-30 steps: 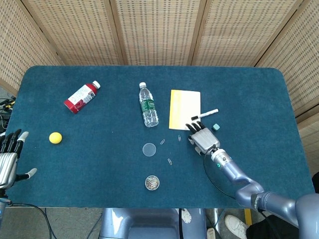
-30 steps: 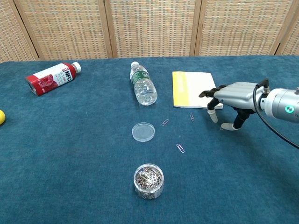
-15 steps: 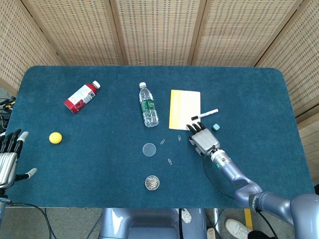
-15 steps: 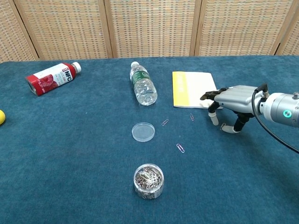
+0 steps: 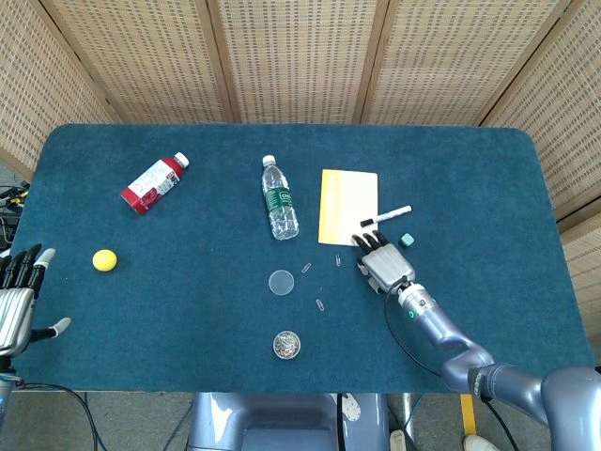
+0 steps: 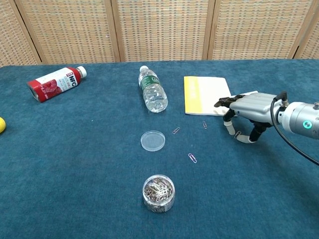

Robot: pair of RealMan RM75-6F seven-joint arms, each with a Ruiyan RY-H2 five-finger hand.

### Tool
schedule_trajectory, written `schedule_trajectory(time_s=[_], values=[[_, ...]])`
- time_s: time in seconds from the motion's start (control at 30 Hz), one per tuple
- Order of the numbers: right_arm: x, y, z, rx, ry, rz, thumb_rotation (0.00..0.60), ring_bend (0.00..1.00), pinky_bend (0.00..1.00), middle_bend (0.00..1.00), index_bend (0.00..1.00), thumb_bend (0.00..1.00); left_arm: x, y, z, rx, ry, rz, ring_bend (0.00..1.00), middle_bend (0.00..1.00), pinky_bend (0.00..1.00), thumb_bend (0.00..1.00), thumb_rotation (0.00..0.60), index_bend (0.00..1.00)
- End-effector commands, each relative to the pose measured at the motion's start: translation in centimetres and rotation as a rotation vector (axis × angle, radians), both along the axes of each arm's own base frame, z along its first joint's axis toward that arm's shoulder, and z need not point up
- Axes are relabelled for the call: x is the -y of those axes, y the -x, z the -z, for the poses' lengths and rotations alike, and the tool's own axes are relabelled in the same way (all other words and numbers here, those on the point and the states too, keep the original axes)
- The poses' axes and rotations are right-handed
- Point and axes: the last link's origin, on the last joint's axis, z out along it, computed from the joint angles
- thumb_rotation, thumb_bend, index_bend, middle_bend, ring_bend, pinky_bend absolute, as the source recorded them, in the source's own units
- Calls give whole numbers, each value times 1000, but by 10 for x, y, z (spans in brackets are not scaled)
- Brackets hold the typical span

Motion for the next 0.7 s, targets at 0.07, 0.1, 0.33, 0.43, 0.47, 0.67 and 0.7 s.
schedule_trajectory(time_s=[0.07, 0.1, 0.33, 0.43, 0.47, 0.67, 0.7], values=[[0, 5, 3, 15, 9, 0, 600, 0, 0, 0, 582, 381, 0, 0, 0, 1, 1, 0, 0, 0, 0, 0, 600, 0], [0, 6, 3, 15, 9, 0, 600, 0, 0, 0, 588, 382, 0, 0, 0, 1, 1, 0, 0, 0, 0, 0, 600, 0], [1, 9, 2, 38, 23, -3, 600, 0, 0, 0, 650, 382, 0, 0, 0, 0, 2, 0, 0, 0, 0, 0, 600, 0], [2, 8, -1, 51, 37, -16, 600, 0, 0, 0, 663, 382, 0, 0, 0, 0, 2, 1, 0, 0, 0, 0, 600, 0], [2, 7, -3, 56, 44, -24, 600, 0, 0, 0, 663, 383, 0, 0, 0, 0, 1, 1, 0, 0, 0, 0, 600, 0], [-2, -5, -22, 114, 87, -92, 600, 0, 0, 0, 666, 382, 0, -1, 0, 1, 2, 2, 0, 0, 0, 0, 600, 0], [-4, -8, -26, 125, 90, -108, 600, 0, 0, 0, 666, 382, 0, -1, 0, 2, 3, 2, 0, 0, 0, 0, 600, 0]])
